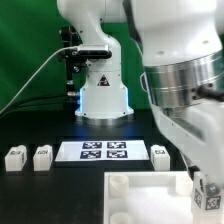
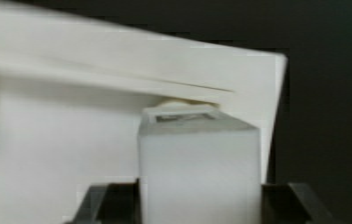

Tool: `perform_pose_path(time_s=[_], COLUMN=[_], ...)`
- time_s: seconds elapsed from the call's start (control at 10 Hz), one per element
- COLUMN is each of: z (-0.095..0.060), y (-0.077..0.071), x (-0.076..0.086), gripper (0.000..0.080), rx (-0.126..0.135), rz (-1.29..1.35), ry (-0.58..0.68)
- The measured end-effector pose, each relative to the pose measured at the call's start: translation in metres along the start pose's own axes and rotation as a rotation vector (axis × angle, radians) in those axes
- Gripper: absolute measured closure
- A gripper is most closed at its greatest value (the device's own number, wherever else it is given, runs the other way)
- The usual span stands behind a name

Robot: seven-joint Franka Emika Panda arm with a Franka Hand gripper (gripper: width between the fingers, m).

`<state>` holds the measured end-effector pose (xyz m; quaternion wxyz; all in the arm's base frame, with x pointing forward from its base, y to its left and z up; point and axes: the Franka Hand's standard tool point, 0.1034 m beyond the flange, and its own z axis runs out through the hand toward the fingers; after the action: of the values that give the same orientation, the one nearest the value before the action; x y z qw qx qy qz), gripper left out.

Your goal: Assemble one leg

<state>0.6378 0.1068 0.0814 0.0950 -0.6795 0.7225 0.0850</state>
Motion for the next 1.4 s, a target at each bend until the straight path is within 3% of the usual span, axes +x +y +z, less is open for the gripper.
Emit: perform_pose_path(time_s=[0.2,0.4,0.5,0.6,0.7,0.8,1.3,1.4], z=[-0.001,-0.001,0.001,0.002,0.006,0.009,0.009,0.009], y=[0.001,0.001,0.002,0.003,0.006,0.010,0.009,0.011], x=[-0.001,-0.002,-0.002,-0.003,-0.005,-0.007,-0.004,-0.004], gripper=[0.0505,0.0505,0.0447,0.0258,0.0258,0.0172,0.0150,0.0150], rx=[-0.002,-0.004,-0.007,-0.008,0.001,-0.003,-0.007,-0.062], rz=[0.167,0.162,0.136,0.133,-0.008,-0.152,-0.728,-0.951], ry=[-0.009,-0.009,-0.009,-0.008,0.000,0.002,0.009,0.032])
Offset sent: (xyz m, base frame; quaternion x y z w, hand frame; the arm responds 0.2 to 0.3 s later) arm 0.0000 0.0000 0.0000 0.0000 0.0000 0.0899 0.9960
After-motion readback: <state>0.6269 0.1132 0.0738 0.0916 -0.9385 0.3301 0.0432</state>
